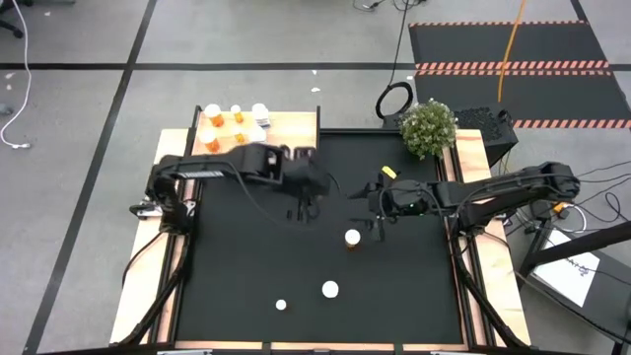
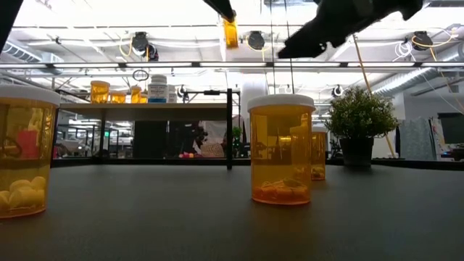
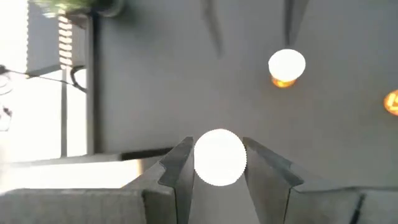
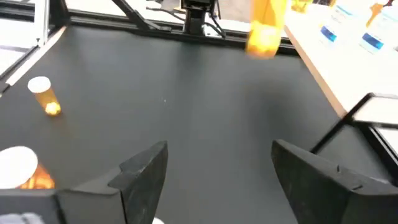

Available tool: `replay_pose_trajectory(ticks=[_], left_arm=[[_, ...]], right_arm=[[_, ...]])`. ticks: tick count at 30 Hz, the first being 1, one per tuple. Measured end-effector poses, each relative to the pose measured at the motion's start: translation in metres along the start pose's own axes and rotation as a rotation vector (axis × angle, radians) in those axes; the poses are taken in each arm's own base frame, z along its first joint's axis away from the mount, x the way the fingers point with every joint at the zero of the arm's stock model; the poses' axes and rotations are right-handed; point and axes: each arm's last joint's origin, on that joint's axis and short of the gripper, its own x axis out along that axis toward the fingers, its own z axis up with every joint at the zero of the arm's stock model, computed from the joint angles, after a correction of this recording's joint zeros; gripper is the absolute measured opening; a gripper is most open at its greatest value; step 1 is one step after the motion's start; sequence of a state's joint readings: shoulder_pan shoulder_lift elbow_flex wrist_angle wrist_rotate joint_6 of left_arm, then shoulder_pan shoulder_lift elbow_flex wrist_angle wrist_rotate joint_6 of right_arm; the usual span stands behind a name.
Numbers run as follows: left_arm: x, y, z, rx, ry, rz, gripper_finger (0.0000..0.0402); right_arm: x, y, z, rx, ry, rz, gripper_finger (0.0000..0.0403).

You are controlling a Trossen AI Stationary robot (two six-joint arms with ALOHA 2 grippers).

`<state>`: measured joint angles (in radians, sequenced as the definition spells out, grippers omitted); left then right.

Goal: Pick and place medicine bottles onto shelf by color
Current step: Put the small orange pill bottle on the shelf

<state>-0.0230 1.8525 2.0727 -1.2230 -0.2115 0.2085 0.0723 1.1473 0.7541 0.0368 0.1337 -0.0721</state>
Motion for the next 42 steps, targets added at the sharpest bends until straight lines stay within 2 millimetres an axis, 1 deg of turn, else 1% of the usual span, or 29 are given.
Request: replay_pose_trajectory(ticks=[4, 6, 10, 15, 23, 27, 33, 36, 38, 42], left_arm=[[-0.022, 0.022, -0.009, -0.048, -0.04, 0.038, 0.0131], [-0.033, 0.034, -0.015, -0.067, -0.056, 0.061, 0.013], [-0.047, 0.062, -0.029, -0.141, -0.071, 0.118, 0.0126], [-0.049, 0.098, -0.045, -0.233, -0.051, 0.187, 0.0128], [-0.048, 0.146, -0.071, -0.247, -0.019, 0.23, 0.0128], [-0.05, 0.167, -0.086, -0.252, -0.006, 0.265, 0.0129], [-0.054, 0.19, -0.097, -0.265, -0.037, 0.33, 0.0129], [-0.056, 0.199, -0.103, -0.285, -0.038, 0.354, 0.0129], [-0.057, 0.205, -0.108, -0.288, -0.035, 0.372, 0.0129], [-0.059, 0.213, -0.116, -0.323, -0.038, 0.369, 0.0129]], right_arm=[[-0.009, -0.001, -0.005, 0.0, -0.012, -0.003, 0.0282], [-0.013, -0.003, -0.005, 0.002, -0.03, -0.01, 0.0282], [-0.018, -0.004, -0.004, 0.006, -0.046, -0.019, 0.0282], [-0.02, -0.004, -0.003, 0.017, -0.054, -0.015, 0.0281], [-0.019, -0.003, -0.007, 0.03, -0.041, -0.004, 0.0281], [-0.019, -0.004, -0.007, -0.008, -0.048, -0.034, 0.0281], [-0.019, -0.009, -0.001, -0.098, -0.086, -0.177, 0.0281], [-0.02, -0.012, 0.005, -0.153, -0.151, -0.203, 0.0281], [-0.021, -0.015, 0.008, -0.15, -0.181, -0.219, 0.0281], [-0.02, -0.018, 0.004, -0.147, -0.145, -0.226, 0.0281]])
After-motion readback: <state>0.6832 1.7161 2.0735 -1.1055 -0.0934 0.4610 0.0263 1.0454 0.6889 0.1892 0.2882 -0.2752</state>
